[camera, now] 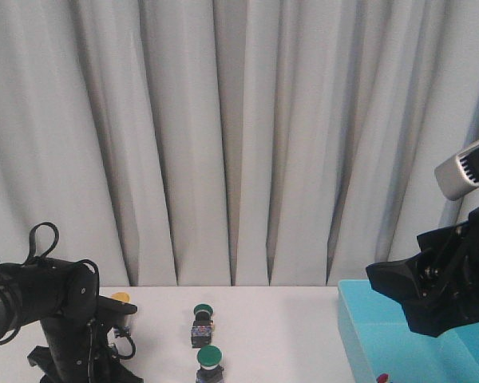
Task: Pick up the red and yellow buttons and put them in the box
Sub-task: 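Lower the left gripper onto the yellow-capped button and close on it, then lift the yellow button with the left gripper toward the right gripper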
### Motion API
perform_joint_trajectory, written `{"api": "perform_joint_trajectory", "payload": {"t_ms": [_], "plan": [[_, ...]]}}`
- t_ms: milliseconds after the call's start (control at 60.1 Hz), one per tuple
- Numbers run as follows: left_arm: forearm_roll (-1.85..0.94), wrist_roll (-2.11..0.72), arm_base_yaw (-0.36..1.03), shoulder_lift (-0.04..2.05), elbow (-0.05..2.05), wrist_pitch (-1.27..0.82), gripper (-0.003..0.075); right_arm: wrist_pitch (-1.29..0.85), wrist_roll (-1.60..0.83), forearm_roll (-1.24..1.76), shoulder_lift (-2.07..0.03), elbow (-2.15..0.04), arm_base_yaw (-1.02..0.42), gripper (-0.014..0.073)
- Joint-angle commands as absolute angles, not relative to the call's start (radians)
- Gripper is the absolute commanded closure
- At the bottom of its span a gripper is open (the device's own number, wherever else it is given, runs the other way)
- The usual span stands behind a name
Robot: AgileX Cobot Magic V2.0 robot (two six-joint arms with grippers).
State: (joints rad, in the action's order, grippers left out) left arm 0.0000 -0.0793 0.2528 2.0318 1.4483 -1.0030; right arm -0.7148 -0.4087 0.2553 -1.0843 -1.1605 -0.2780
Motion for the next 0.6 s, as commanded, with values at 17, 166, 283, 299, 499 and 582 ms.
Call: {"api": "perform_joint_trajectory", "payload": {"t_ms": [17,166,283,299,499,582], "plan": [[-0.011,-0.067,0.242,1.985,1.469,-0.986,0.0216,-0.659,-0.406,0.267,-1.067,-1.191,-0.280,0.0085],[-0.011,-0.066,0.230,1.988,1.469,-0.990,0.0228,-0.659,-0.406,0.267,-1.067,-1.191,-0.280,0.0085],[-0.013,-0.066,0.230,1.988,1.469,-0.984,0.0265,-0.659,-0.405,0.267,-1.067,-1.191,-0.280,0.0085],[-0.013,-0.066,0.230,1.988,1.469,-0.983,0.0276,-0.659,-0.405,0.267,-1.067,-1.191,-0.280,0.0085],[-0.015,-0.075,0.230,1.988,1.469,-0.993,0.0423,-0.659,-0.405,0.267,-1.067,-1.191,-0.280,0.0085],[-0.015,-0.076,0.230,1.988,1.469,-0.996,0.0507,-0.659,-0.405,0.267,-1.067,-1.191,-0.280,0.0085]]}}
